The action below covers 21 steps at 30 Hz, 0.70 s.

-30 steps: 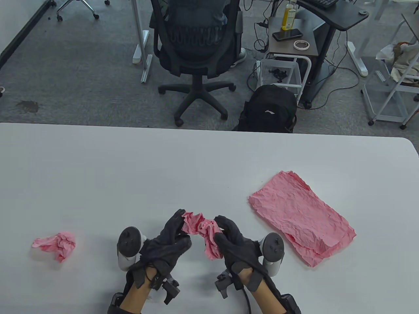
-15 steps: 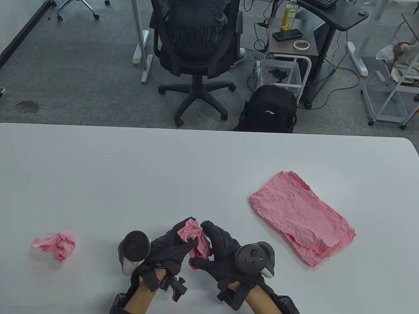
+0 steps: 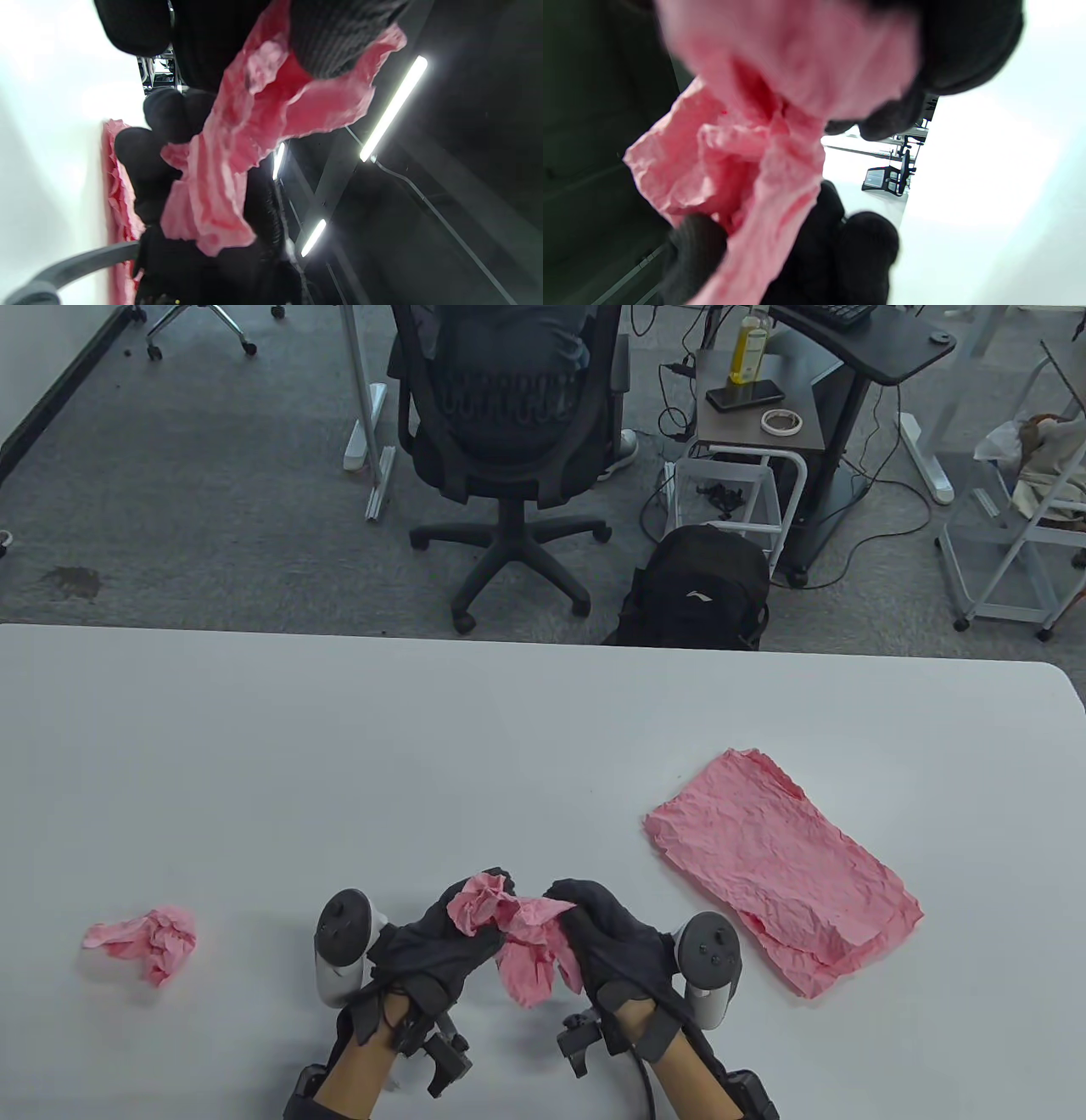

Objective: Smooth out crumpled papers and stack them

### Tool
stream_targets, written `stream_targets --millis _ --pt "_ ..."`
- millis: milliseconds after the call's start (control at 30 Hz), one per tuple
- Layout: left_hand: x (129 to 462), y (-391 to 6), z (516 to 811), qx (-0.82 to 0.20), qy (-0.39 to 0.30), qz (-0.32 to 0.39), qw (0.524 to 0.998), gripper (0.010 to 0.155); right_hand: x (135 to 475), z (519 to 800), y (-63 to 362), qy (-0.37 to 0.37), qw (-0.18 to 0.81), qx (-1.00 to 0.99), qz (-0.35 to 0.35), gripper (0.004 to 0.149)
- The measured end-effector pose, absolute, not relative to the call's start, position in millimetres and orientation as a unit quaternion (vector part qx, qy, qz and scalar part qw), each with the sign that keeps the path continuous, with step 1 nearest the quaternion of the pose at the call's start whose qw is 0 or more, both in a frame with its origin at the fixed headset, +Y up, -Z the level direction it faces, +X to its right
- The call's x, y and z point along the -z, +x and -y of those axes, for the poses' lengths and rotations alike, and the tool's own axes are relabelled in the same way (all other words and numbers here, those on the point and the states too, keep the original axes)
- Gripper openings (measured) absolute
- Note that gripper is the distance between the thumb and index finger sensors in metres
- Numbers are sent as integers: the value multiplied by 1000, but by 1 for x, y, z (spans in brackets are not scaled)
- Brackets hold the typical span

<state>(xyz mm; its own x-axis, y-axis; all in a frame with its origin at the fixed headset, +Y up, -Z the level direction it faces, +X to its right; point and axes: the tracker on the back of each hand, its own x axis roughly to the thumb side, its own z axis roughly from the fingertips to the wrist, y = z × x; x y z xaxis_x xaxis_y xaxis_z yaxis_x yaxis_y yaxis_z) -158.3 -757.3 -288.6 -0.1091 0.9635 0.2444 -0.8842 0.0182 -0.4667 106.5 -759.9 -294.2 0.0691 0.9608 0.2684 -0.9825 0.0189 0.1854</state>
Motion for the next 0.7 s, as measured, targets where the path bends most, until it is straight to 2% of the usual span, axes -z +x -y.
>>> stream_targets --millis 100,200,333,467,533,600,667,700 --pt "293 -161 761 -713 -86 264 644 54 299 765 106 160 785 -598 -16 41" --pt "292 -161 763 -737 -99 263 614 53 300 772 105 141 793 -591 -54 41" --pt "295 -168 762 -750 -87 262 601 51 302 775 118 74 755 -651 -27 45" --pt "295 -173 762 -753 -71 249 605 51 305 775 128 56 747 -661 -37 43" --pt "296 -173 762 -752 -77 244 607 51 306 776 134 36 732 -680 -13 43" --pt "294 -173 762 -728 -67 228 643 52 305 772 137 36 717 -696 14 46" --pt "293 -172 763 -713 -59 217 664 53 299 762 136 60 683 -725 71 58" --pt "293 -171 764 -712 -64 211 666 54 297 754 134 90 647 -749 112 59"
